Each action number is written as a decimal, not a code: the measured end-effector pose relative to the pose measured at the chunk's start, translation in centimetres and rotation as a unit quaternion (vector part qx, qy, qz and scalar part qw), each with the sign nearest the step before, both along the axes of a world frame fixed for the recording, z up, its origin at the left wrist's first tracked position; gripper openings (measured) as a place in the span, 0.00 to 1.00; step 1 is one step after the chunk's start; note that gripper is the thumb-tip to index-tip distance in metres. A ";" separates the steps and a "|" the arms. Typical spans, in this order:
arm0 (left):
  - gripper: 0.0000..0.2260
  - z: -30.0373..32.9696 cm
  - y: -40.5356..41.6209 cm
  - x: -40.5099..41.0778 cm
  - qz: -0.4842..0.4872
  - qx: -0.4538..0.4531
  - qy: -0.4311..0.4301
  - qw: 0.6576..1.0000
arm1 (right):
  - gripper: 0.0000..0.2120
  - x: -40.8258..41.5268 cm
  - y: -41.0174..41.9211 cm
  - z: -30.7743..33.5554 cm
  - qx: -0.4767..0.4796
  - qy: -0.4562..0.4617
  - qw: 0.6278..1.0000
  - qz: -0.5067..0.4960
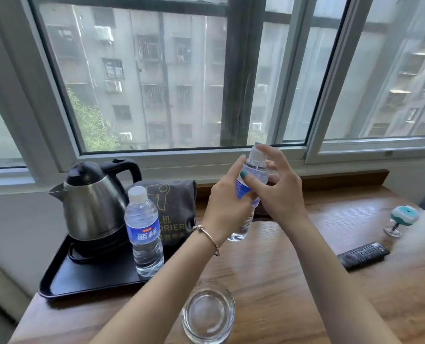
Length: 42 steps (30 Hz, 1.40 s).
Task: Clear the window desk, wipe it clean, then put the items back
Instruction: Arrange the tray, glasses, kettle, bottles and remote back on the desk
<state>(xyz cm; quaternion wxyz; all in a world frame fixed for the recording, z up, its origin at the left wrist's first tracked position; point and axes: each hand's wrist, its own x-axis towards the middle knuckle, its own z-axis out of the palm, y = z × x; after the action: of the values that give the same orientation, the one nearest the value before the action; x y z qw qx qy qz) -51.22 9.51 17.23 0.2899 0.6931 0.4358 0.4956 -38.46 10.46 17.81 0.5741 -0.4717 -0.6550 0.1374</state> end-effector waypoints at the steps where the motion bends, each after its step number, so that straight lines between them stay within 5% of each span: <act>1: 0.33 0.0 -0.2 -1.0 0.004 0.004 0.006 1.000 | 0.25 -0.9 0.0 0.0 0.001 -0.002 1.000 0.009; 9: 0.32 -0.8 -2.1 -8.0 0.056 0.077 0.038 0.995 | 0.25 -7.0 0.3 -0.9 -0.018 -0.014 0.996 0.084; 28: 0.27 -4.5 -4.6 -13.3 0.033 -0.008 0.055 0.998 | 0.25 -12.0 0.6 -5.8 -0.052 -0.058 0.991 0.110; 36: 0.26 -2.1 -4.1 -16.4 0.090 0.149 0.124 0.977 | 0.29 -12.1 0.5 -6.2 -0.053 -0.079 0.990 0.105; 42: 0.24 -1.4 -1.9 -19.3 0.106 0.134 0.139 0.976 | 0.25 -11.9 0.4 -5.3 -0.100 -0.035 0.984 0.143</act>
<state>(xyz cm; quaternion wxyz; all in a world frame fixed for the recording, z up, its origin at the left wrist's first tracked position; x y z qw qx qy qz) -70.56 7.59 15.86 0.0770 0.7374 0.4725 0.4765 -50.37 10.89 12.47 0.4750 -0.4327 -0.7186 0.2661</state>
